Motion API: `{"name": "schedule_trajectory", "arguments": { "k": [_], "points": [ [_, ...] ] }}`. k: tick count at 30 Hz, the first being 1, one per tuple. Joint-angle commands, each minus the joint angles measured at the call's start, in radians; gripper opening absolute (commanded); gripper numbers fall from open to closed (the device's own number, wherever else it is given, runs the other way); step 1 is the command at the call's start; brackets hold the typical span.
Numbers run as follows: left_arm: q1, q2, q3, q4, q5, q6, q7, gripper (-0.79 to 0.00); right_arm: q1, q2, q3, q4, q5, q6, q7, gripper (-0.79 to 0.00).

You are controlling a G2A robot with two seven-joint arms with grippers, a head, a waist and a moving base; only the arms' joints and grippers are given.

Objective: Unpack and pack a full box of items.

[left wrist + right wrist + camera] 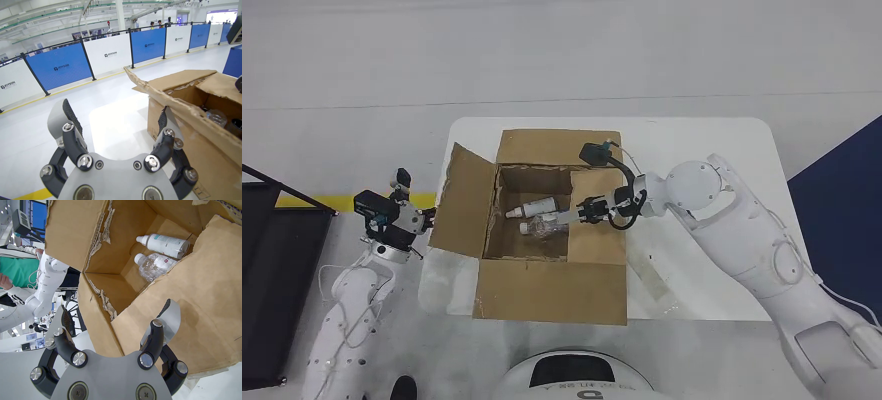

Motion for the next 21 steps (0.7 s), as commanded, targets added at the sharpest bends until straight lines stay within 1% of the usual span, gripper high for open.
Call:
{"name": "schedule_trajectory", "arguments": {
  "k": [1, 5, 13, 17, 21],
  "points": [
    [0.004, 0.000, 0.005, -0.027, 0.008, 0.003, -0.026, 0.000, 0.000, 0.000, 0.000, 0.000, 0.000, 0.000, 0.000, 0.000],
    [0.010, -0.002, 0.021, -0.065, -0.006, 0.001, -0.075, 0.000, 0.000, 0.000, 0.000, 0.000, 0.000, 0.000, 0.000, 0.000],
    [0.022, -0.003, 0.058, -0.142, -0.018, -0.031, -0.167, 0.000, 0.000, 0.000, 0.000, 0.000, 0.000, 0.000, 0.000, 0.000],
    [0.006, -0.004, 0.076, -0.146, -0.021, -0.033, -0.215, 0.000, 0.000, 0.000, 0.000, 0.000, 0.000, 0.000, 0.000, 0.000],
    [-0.020, -0.005, 0.099, -0.138, -0.014, -0.035, -0.313, 0.000, 0.000, 0.000, 0.000, 0.000, 0.000, 0.000, 0.000, 0.000]
  ]
}}
